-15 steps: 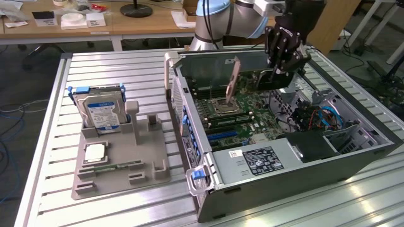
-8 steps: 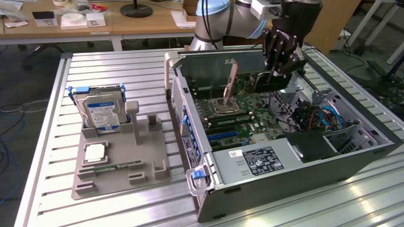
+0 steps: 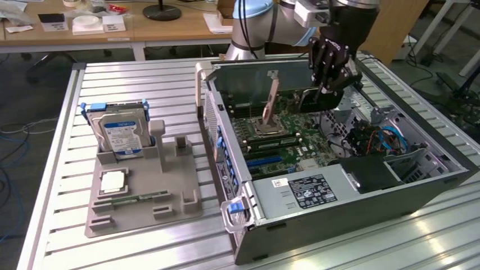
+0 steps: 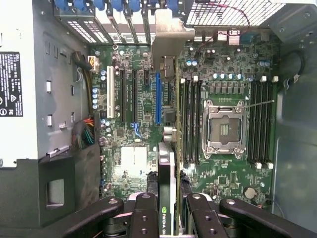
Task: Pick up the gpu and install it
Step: 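Insert the gpu into the slot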
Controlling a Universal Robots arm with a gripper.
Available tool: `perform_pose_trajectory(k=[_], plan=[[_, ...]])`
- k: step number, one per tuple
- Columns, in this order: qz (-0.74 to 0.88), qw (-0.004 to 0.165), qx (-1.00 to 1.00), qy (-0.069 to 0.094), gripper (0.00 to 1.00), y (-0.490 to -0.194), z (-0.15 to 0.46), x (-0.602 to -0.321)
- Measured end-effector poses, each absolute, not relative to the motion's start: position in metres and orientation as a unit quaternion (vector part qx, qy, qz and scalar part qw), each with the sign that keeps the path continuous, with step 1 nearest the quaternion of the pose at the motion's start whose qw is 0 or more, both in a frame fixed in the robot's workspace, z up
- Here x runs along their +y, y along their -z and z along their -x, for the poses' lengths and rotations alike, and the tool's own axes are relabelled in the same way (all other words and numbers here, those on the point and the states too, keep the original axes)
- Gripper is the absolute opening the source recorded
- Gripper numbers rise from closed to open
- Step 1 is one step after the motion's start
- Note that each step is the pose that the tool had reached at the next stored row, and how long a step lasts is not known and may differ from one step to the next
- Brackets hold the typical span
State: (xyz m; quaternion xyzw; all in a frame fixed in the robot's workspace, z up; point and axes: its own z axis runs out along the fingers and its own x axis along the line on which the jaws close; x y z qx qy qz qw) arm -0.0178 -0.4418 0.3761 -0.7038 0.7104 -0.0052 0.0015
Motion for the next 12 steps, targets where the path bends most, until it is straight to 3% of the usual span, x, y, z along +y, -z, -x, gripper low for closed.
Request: perform_pose_trajectory(k=[12], plan=[[0.704, 0.001, 0.71, 0.005, 0.27, -0.364, 0.021, -0.442]])
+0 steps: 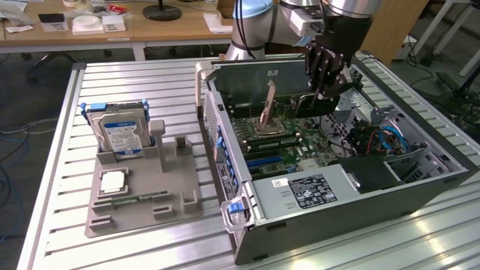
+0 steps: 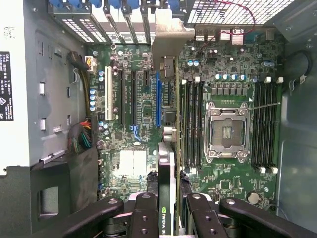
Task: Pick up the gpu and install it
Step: 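Insert the gpu into the slot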
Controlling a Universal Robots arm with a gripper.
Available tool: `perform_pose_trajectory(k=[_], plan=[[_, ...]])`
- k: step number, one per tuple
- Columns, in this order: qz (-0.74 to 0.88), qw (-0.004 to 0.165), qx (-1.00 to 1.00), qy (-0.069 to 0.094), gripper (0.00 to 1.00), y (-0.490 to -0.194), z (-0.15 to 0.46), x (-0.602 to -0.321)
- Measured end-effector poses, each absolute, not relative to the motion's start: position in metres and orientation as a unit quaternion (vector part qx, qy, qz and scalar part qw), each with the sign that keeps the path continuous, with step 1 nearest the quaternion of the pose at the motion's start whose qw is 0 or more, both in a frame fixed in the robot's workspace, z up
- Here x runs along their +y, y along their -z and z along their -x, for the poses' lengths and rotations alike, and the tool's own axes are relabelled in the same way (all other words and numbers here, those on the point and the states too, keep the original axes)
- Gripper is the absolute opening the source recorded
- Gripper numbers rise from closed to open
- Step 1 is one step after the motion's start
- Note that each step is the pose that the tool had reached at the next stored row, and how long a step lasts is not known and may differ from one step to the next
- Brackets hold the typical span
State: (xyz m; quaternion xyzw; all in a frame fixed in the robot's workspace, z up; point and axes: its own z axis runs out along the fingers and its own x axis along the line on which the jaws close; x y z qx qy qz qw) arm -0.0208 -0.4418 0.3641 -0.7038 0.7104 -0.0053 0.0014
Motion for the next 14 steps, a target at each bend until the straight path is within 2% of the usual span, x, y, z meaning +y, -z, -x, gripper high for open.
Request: perform_pose_trajectory(k=[14], plan=[[0.704, 0.001, 0.71, 0.005, 0.27, -0.3613, 0.0208, -0.4419]])
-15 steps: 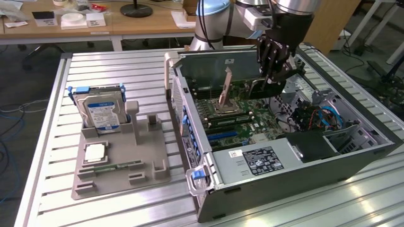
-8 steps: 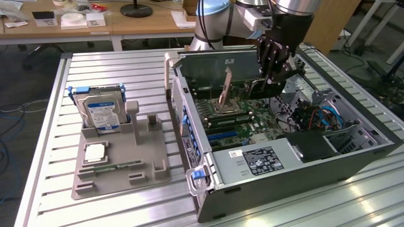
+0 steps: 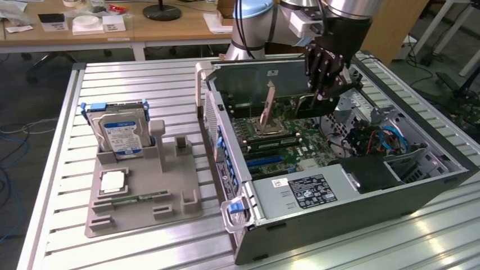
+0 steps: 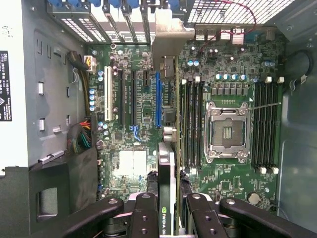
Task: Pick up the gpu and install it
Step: 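Insert the gpu into the slot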
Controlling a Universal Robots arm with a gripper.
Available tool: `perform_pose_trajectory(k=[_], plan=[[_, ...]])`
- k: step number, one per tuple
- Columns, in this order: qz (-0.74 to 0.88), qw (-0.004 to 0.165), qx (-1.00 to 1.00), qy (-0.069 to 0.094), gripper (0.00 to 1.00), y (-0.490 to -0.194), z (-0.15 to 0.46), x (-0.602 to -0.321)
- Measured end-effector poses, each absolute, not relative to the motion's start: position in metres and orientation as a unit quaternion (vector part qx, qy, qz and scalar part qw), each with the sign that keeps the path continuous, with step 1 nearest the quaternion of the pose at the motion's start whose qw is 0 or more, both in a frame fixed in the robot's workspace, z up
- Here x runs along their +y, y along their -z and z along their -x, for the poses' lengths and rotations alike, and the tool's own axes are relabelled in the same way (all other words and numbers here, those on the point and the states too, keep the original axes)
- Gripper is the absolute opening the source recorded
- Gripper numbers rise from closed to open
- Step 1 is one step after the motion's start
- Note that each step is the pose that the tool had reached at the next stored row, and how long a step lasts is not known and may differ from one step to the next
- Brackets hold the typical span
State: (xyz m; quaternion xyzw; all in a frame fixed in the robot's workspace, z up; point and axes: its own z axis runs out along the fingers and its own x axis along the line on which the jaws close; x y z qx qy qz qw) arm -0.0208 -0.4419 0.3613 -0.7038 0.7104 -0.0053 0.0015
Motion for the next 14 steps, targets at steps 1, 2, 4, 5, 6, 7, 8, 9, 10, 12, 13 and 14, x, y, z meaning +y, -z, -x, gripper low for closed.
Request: perform_pose_trajectory(k=[1, 2, 4, 5, 6, 7, 8, 9, 10, 12, 13, 14], plan=[[0.704, 0.001, 0.71, 0.005, 0.27, -0.3605, 0.0209, -0.4418], [0.704, 0.001, 0.71, 0.005, 0.27, -0.3596, 0.021, -0.4418], [0.704, 0.001, 0.71, 0.005, 0.27, -0.3579, 0.021, -0.4418], [0.704, 0.001, 0.71, 0.005, 0.27, -0.357, 0.021, -0.4418], [0.704, 0.001, 0.71, 0.005, 0.27, -0.356, 0.021, -0.4418], [0.704, 0.001, 0.71, 0.005, 0.27, -0.3556, 0.021, -0.4418], [0.704, 0.001, 0.71, 0.005, 0.27, -0.3556, 0.021, -0.4418], [0.704, 0.001, 0.71, 0.005, 0.27, -0.3556, 0.021, -0.4418], [0.704, 0.001, 0.71, 0.005, 0.27, -0.3555, 0.0211, -0.4418], [0.704, 0.001, 0.71, 0.005, 0.27, -0.3554, 0.0213, -0.4419], [0.704, 0.001, 0.71, 0.005, 0.27, -0.3554, 0.0214, -0.4419], [0.704, 0.001, 0.71, 0.005, 0.27, -0.3555, 0.0216, -0.442]])
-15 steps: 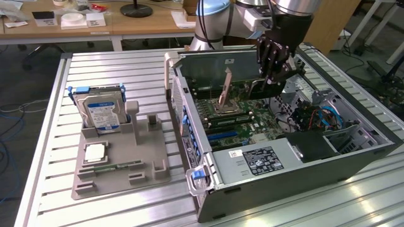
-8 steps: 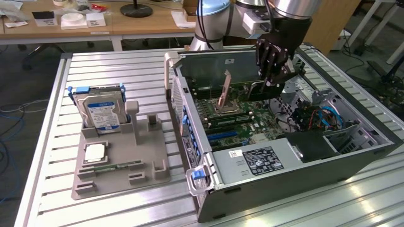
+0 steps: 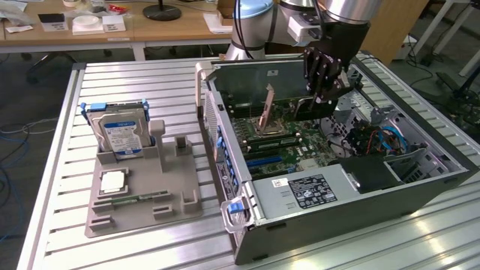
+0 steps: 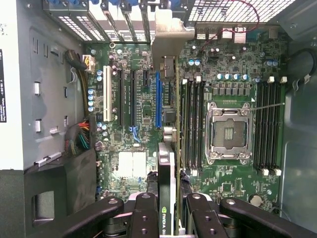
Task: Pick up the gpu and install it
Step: 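Insert the gpu into the slot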
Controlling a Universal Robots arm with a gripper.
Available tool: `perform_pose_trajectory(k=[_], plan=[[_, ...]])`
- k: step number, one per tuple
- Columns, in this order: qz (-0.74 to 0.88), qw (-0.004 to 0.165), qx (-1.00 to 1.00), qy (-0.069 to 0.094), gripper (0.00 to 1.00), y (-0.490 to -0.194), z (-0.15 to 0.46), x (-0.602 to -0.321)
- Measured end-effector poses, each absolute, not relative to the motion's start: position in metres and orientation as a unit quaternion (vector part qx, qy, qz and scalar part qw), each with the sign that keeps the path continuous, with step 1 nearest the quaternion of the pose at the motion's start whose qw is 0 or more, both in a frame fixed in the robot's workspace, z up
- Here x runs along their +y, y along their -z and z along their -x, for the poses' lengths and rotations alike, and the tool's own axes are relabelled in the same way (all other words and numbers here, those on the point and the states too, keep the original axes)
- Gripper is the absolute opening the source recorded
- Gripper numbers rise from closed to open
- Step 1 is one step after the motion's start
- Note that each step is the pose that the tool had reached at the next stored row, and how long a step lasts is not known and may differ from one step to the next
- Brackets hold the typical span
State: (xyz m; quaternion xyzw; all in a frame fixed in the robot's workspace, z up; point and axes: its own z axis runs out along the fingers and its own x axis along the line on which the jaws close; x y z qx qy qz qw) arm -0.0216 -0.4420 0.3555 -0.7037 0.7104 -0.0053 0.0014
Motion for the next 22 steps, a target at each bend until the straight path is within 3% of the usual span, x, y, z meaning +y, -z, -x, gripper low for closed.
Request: perform_pose_trajectory(k=[22], plan=[[0.704, 0.001, 0.71, 0.005, 0.27, -0.3486, 0.0265, -0.442]])
